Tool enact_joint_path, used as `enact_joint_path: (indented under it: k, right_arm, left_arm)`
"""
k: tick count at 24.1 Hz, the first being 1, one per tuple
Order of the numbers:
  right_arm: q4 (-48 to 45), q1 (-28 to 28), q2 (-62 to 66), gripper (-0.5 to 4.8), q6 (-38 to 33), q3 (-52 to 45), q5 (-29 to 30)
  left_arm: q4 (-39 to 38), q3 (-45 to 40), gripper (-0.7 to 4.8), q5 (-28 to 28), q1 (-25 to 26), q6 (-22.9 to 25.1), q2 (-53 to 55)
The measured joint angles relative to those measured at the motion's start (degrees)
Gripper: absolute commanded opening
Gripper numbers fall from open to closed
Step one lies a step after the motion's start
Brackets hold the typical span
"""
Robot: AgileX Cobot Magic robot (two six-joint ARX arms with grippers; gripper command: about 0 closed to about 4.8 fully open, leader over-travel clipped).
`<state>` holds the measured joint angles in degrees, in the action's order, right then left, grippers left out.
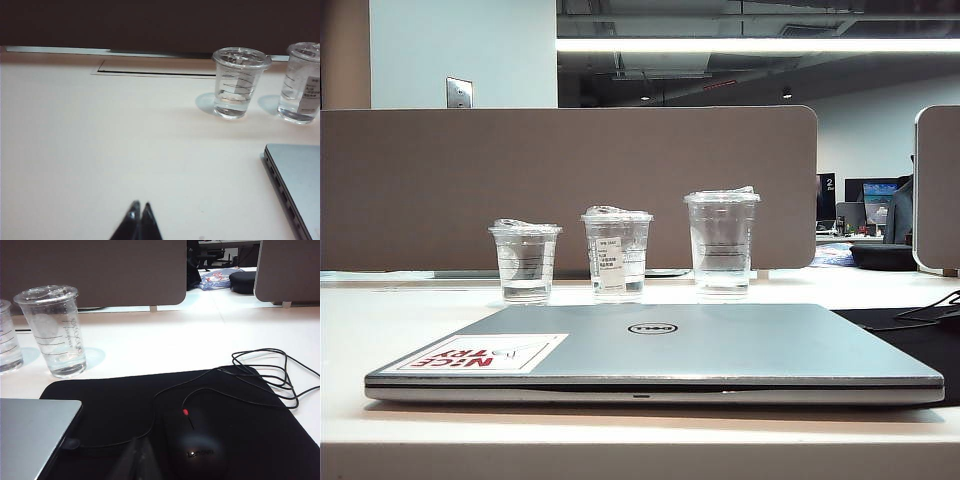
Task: Pick up the coffee cup on the left and place it on the left side of the laptop.
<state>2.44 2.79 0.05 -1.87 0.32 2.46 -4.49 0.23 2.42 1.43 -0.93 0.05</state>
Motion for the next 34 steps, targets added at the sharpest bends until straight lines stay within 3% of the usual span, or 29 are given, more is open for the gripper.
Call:
enact_joint_path:
  k: [13,16,19,24,30,34]
  right_arm:
    - [0.0,-0.5,0.3,-0.04,0.0,0.0,0.0]
    - [-0.2,-5.9,3.3,-0.04,0.0,0.0,-0.1]
    - [0.0,-18.8,7.5,-0.04,0.0,0.0,0.0]
    - [0.0,-27.6,9.4,-0.05,0.0,0.0,0.2]
    - [0.0,-28.0,9.4,-0.04,0.0,0.0,0.2]
    - [0.0,-28.0,9.4,-0.04,0.0,0.0,0.2]
  left_arm:
    - [0.0,0.0,-0.05,0.0,0.0,0.0,0.0]
    - [0.0,0.0,-0.05,0.0,0.0,0.0,0.0]
    - [0.0,0.0,-0.05,0.0,0.0,0.0,0.0]
    - [1.4,0.0,-0.06,0.1,0.0,-1.8,0.0]
    - [18.1,1.2,-0.06,1.4,0.0,-3.8,3.8]
    - [27.0,5.9,-0.04,5.1,0.0,0.2,21.7]
